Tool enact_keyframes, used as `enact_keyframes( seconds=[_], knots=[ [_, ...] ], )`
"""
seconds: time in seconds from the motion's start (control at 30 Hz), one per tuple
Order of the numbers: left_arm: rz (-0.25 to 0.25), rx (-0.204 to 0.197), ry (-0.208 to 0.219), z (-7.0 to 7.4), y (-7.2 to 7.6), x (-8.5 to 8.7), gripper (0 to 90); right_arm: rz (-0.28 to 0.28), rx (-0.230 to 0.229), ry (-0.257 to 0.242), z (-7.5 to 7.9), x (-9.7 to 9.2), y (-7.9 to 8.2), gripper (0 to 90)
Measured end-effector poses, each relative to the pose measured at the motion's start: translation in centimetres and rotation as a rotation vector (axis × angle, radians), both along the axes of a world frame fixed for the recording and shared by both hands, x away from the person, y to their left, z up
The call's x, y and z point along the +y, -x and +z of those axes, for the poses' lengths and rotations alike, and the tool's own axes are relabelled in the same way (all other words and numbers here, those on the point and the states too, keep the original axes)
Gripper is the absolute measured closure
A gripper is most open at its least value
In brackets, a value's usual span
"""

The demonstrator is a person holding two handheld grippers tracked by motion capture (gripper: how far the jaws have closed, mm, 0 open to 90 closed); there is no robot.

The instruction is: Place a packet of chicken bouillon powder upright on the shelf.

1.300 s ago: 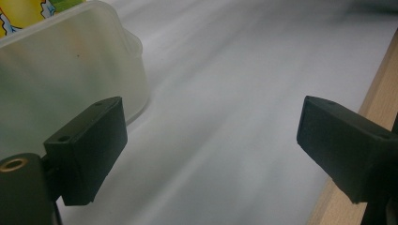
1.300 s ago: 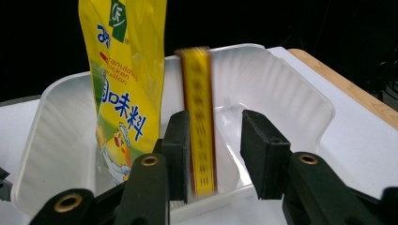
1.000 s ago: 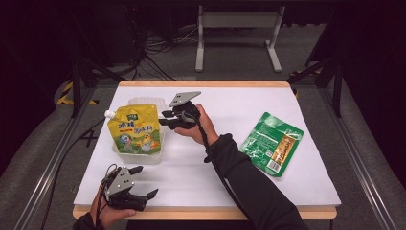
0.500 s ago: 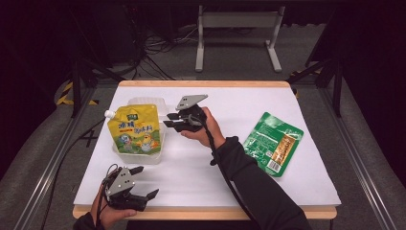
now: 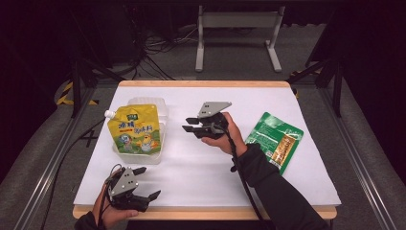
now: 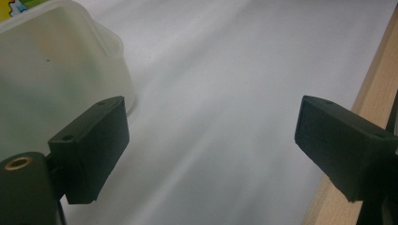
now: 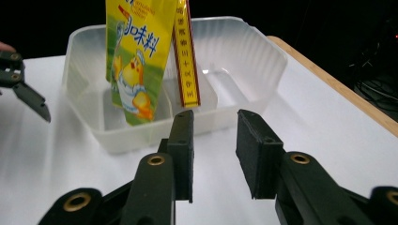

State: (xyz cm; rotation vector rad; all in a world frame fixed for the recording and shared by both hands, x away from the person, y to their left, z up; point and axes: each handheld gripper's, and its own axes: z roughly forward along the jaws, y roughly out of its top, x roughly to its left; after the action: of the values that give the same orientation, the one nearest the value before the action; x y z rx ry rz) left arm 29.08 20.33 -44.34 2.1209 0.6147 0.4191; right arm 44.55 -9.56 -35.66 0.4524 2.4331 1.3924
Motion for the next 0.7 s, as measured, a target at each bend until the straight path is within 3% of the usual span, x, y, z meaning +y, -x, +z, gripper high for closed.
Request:
enact_keyframes(
  seconds=[0.3, 0.7],
  knots=[
    [-0.043, 0.005, -0.037, -0.1, -0.1, -0.9, 12.7, -0.059, -0.020, 0.019, 0.1, -5.4, 1.8, 66.5],
    [-0.111, 0.028, -0.012, 0.1, -0.6, -2.5, 14.2, -0.188, -0.015, 0.026, -0.7, -12.9, 3.9, 64.1]
  ],
)
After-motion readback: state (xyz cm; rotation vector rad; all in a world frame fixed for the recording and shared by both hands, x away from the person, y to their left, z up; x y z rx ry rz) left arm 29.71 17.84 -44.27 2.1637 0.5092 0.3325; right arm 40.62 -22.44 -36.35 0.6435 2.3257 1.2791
